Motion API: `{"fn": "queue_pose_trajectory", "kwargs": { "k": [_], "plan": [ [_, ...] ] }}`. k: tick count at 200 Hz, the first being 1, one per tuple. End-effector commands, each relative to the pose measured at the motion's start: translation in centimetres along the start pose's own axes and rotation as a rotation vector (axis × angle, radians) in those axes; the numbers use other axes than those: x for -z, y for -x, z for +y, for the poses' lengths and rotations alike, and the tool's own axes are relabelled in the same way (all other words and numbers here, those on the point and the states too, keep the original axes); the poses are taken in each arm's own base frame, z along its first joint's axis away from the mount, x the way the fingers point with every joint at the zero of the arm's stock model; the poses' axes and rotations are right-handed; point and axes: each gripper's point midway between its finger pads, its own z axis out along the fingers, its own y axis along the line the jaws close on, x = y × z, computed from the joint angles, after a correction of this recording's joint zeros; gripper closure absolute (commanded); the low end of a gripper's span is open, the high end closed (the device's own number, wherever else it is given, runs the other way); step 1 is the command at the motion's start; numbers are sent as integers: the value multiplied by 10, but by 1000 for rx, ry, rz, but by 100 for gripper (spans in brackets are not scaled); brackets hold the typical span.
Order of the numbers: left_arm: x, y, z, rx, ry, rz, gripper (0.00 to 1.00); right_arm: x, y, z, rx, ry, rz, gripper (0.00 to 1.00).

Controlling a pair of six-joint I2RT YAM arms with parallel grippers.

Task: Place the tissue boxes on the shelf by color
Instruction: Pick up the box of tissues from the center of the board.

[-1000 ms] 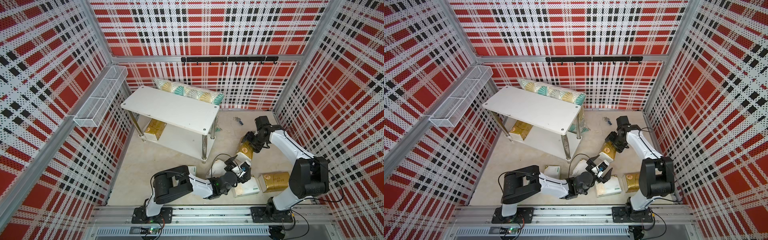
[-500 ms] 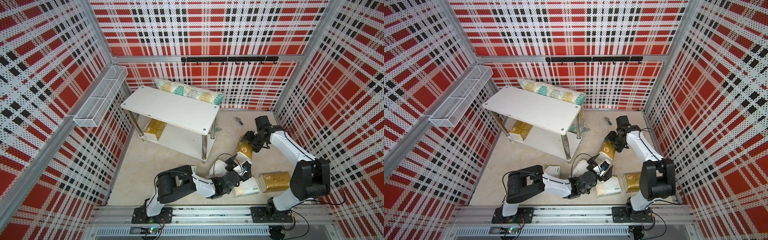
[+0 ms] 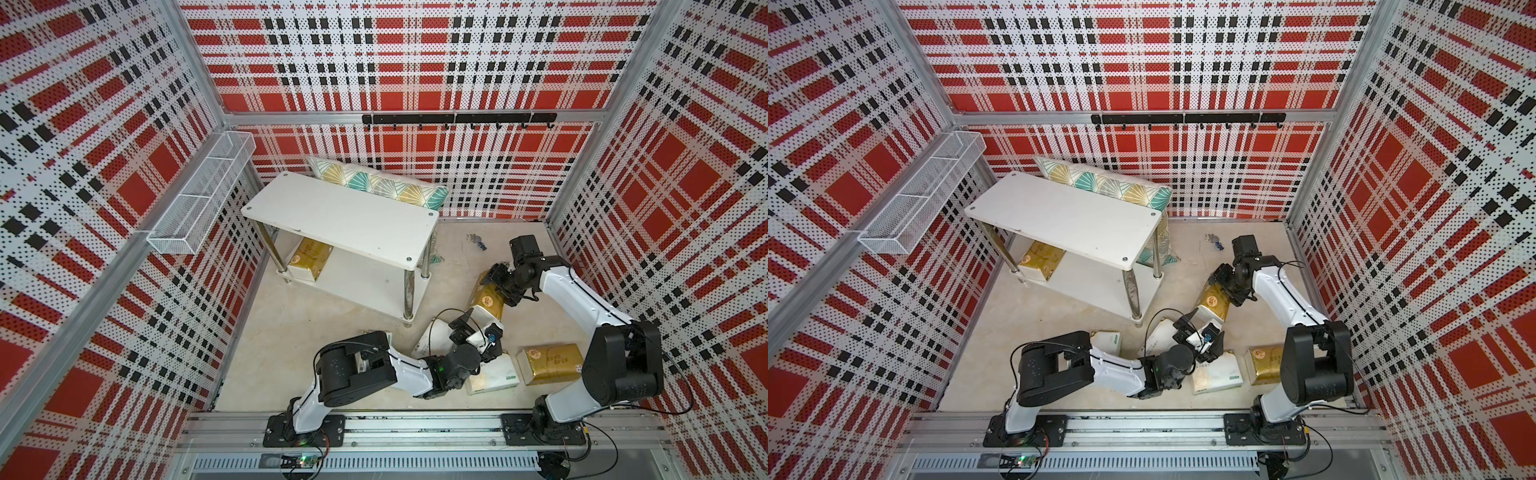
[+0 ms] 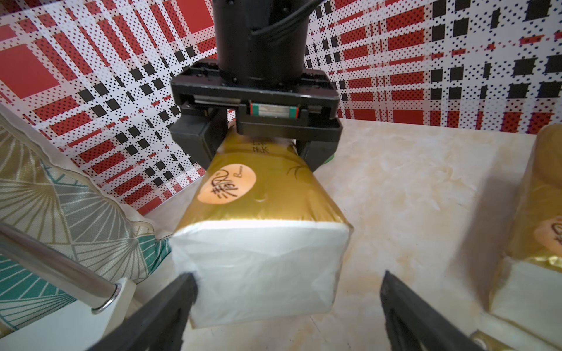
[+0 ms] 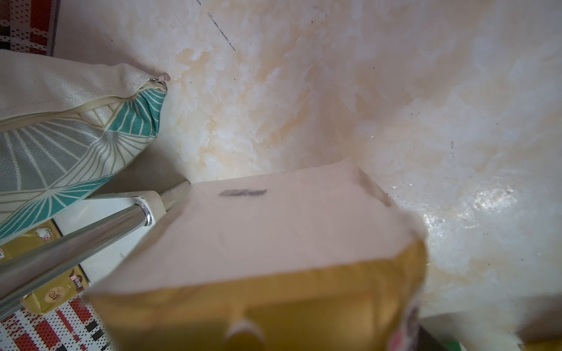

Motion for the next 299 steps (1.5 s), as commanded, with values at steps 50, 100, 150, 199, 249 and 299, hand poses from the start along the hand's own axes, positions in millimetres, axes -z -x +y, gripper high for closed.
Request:
{"fn": "queue_pose_trajectory", "kwargs": {
  "k": [50,100,150,199,249,299],
  "plan": [
    [4,6,20,42,83,-36,1,8,-22,-3,49,-6,60,28],
    [4,8,10,27,31,-41,1,8,-27,0,42,32,71,28],
    [6,4,-5,18,-27,-25,1,12,-17,12,57,38,55,29],
    [1,0,6,-2,67,1,1,18,-21,17,73,53,55,29],
    [-7,-1,12,10,73,1,1,16,-33,17,97,58,80,29],
    [-11,-5,14,-14,112,16,1,17,-40,22,112,66,89,29]
  ]
}}
